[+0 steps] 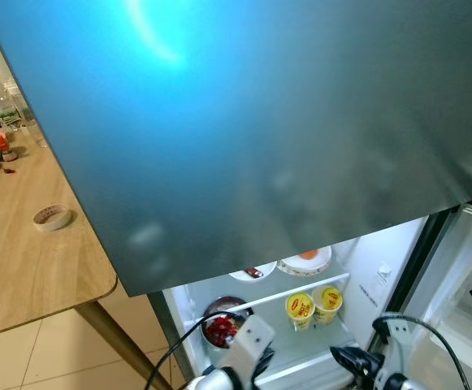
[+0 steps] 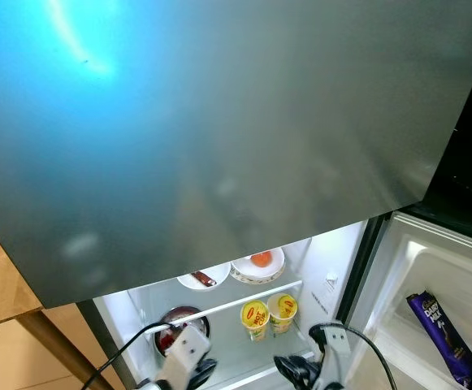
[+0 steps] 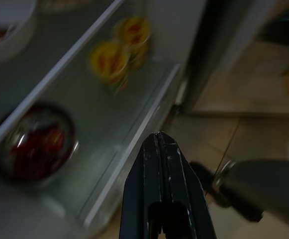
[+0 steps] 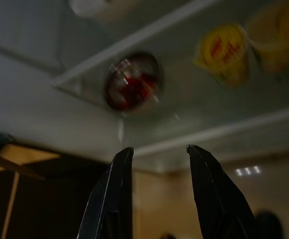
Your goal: Restocking fridge
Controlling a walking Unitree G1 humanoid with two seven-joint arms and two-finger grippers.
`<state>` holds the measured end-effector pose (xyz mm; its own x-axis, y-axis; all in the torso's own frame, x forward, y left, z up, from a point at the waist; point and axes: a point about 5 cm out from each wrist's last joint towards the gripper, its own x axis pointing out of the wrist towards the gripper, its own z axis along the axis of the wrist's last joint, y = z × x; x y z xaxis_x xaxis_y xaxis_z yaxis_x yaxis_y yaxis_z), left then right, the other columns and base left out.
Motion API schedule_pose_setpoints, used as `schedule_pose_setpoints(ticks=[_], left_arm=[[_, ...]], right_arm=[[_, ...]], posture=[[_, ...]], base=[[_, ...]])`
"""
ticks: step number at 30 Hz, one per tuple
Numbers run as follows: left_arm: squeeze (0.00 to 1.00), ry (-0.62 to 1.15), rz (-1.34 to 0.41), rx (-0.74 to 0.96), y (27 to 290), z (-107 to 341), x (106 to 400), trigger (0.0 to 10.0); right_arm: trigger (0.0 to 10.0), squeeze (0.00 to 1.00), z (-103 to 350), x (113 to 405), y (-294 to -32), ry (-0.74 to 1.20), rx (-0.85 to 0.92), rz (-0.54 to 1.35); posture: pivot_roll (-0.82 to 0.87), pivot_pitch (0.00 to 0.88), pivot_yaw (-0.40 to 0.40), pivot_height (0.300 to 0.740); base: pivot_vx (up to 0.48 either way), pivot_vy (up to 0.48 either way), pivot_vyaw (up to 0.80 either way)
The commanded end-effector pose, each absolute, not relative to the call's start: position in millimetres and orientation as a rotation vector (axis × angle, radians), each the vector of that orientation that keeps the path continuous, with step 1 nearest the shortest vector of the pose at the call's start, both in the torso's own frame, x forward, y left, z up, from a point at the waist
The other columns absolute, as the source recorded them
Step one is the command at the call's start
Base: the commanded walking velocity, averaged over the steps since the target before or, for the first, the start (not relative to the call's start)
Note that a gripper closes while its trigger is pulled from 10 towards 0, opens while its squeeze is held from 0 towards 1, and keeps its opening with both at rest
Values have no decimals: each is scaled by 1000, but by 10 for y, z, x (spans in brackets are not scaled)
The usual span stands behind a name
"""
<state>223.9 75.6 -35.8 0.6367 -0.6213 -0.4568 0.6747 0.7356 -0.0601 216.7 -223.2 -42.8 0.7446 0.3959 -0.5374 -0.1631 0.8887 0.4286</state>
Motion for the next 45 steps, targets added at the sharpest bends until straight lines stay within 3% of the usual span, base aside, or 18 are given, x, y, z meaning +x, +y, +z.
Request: schedule_pose_setpoints(ticks=[1, 5, 11, 19, 21, 26, 28, 35, 45], left_arm=[[0, 523, -674, 108, 907, -421, 2221, 10000], [0, 629, -564, 44, 1113, -559, 2115, 10000], [0, 792, -454, 7, 1330, -762, 1860, 10000], [0, 927, -378, -65, 1421, -914, 1587, 10000], [0, 1019, -276, -121, 1535, -1010, 1375, 10000], [0, 1077, -172, -164, 1656, -1066, 1220, 10000], [0, 1099, -33, -215, 1823, -1090, 1120, 10000], [0, 1083, 185, -268, 2105, -1070, 1084, 10000], [0, 1042, 215, -287, 2126, -1024, 1242, 10000]], right_arm=[[10000, 0, -494, 2081, -2269, 713, 344, 270], [10000, 0, -646, 1864, -2377, 823, 282, 98], [10000, 0, -767, 1630, -2429, 906, 262, 5], [10000, 0, -826, 1482, -2494, 963, 217, -67], [10000, 0, -855, 1392, -2541, 996, 191, -114], [10000, 0, -876, 1327, -2570, 1021, 171, -146], [10000, 0, -889, 1281, -2593, 1042, 148, -166], [10000, 0, -916, 1259, -2551, 1081, 103, -154], [10000, 0, -886, 1388, -2524, 1070, 68, -155]], posture=[[-71, 0, 16, 740], [-77, 0, 17, 740], [-76, 0, 10, 740], [-88, 0, 12, 740], [-91, 0, 13, 740], [-94, 0, 15, 740], [-91, 0, 22, 740], [-68, 0, 17, 740], [-56, 0, 11, 740]], base=[[0, 0, 0], [0, 0, 0], [0, 0, 0], [0, 0, 0], [0, 0, 0], [0, 0, 0], [0, 0, 0], [0, 0, 0], [0, 0, 0]])
